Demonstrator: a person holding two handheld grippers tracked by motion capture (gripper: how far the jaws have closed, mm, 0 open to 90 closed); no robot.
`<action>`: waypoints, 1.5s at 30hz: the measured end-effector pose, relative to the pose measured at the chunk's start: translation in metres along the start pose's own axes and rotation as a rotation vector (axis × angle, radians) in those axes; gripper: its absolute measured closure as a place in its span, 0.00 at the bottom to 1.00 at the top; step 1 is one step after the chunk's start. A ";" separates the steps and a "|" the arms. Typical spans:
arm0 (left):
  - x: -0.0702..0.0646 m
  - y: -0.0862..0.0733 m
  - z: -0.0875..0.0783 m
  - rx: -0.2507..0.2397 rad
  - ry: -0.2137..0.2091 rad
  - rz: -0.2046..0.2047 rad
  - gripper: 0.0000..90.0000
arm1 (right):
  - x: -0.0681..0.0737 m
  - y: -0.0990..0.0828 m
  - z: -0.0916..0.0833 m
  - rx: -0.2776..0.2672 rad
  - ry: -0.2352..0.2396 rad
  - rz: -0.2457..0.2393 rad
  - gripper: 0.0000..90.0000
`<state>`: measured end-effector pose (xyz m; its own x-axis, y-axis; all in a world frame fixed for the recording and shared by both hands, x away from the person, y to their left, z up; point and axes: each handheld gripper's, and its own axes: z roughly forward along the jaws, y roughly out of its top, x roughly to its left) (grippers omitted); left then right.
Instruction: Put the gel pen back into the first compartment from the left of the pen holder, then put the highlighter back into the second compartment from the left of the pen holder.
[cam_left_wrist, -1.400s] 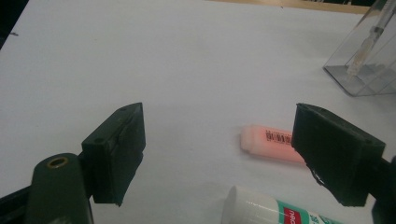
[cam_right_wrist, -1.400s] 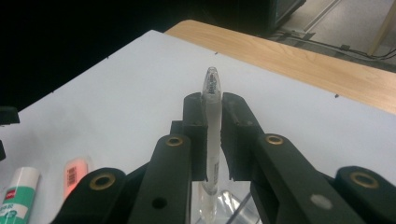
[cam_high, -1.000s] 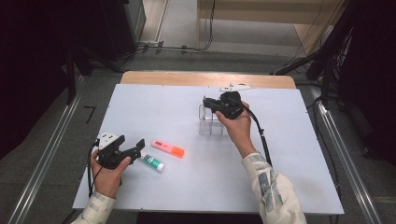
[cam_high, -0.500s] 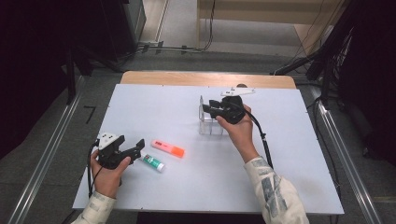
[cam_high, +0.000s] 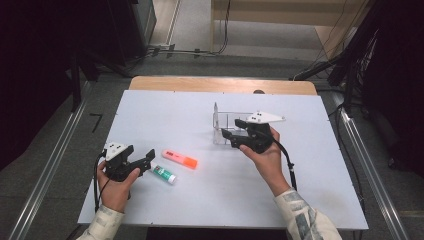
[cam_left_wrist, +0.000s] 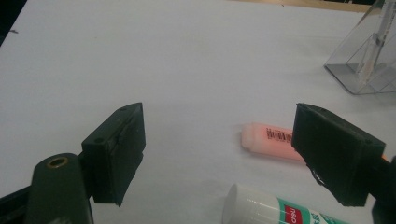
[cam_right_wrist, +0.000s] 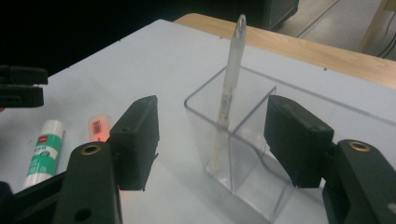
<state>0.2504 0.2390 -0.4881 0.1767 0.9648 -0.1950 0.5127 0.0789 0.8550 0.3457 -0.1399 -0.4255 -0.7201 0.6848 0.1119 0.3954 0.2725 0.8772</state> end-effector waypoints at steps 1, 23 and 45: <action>0.000 0.000 0.000 0.000 0.001 0.000 0.20 | 0.002 -0.004 -0.003 -0.006 0.000 0.000 0.38; -0.002 0.001 0.003 0.004 -0.004 0.005 0.20 | 0.009 -0.039 -0.027 0.026 -0.024 0.000 0.33; -0.001 0.001 0.001 -0.005 -0.002 0.003 0.20 | 0.019 -0.051 -0.011 0.083 -0.006 -0.011 0.32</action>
<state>0.2513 0.2382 -0.4875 0.1797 0.9646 -0.1933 0.5081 0.0772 0.8578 0.3056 -0.1484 -0.4630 -0.7212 0.6856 0.0993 0.4334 0.3347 0.8367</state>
